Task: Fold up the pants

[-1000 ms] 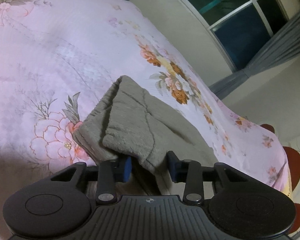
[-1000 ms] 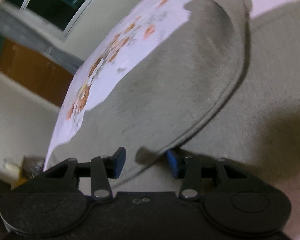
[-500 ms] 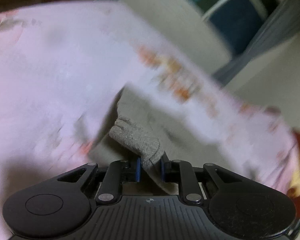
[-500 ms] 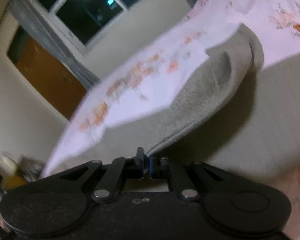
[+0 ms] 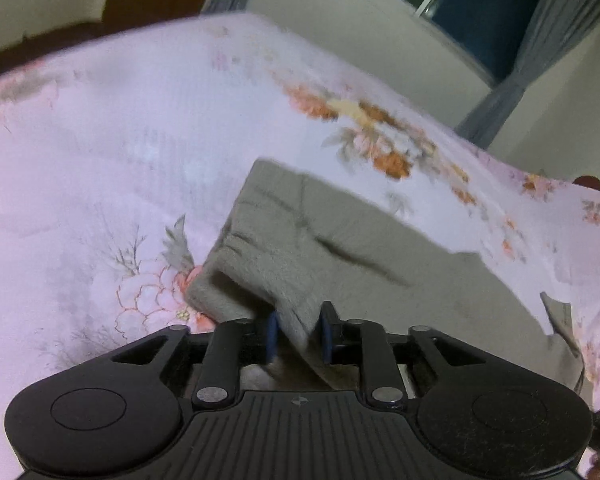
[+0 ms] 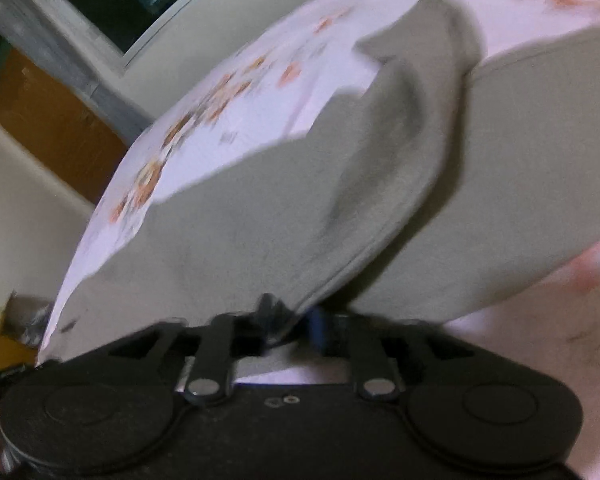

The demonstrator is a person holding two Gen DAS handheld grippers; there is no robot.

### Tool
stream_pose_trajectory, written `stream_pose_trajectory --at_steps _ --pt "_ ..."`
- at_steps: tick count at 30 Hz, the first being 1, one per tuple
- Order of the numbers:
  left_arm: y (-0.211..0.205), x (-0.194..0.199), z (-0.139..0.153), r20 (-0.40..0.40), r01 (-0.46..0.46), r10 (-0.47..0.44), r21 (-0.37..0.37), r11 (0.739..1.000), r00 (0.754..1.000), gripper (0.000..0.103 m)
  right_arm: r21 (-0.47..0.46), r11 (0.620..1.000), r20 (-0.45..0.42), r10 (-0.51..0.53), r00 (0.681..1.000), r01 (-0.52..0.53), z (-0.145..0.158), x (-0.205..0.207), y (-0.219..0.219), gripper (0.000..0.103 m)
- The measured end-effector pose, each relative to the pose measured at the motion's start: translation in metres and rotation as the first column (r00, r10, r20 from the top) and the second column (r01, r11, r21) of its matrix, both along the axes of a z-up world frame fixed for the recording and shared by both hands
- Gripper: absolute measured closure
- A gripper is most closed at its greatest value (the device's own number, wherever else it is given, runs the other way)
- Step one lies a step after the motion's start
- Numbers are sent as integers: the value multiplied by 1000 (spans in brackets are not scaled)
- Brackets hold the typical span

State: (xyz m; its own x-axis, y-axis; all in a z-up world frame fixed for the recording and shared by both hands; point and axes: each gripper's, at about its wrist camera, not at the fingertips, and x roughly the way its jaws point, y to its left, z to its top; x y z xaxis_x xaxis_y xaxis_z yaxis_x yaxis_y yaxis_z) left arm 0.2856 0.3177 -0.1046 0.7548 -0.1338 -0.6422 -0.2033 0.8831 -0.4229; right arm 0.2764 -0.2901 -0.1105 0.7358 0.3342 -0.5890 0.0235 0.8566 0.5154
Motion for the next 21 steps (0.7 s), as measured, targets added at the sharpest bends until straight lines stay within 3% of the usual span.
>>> stream_pose_trajectory --at_steps 1,2,5,9,10,11,12,18,21 --pt "-4 -4 5 13 -9 9 20 1000 1000 53 -46 999 57 -8 998 10 10 -7 -4 37" --pt "-9 -9 10 26 -19 18 40 999 1000 38 -88 996 85 -8 996 15 17 -8 -9 36" --pt "-14 -12 8 4 -53 53 39 998 999 38 -201 976 64 -73 995 85 25 13 -24 45" --pt "-25 5 -16 -118 -70 76 53 996 990 38 -140 978 -34 -159 987 153 13 58 -45 56" --pt "-27 9 -23 -147 -72 78 42 996 986 38 -117 982 -55 -153 987 146 10 68 -46 65" --pt "-27 12 -31 -166 -85 88 24 996 982 38 -105 985 -68 -147 987 140 7 72 -51 91" --pt "-28 13 -34 -162 -89 91 19 996 982 38 -104 985 -73 -146 987 138 8 71 -53 98" --pt "-26 13 -33 -166 -80 82 21 997 983 38 -64 979 54 -188 981 191 41 11 -72 99" --pt "-25 12 -34 -164 -69 72 21 997 984 38 -99 973 -11 -211 977 209 27 -7 -79 97"
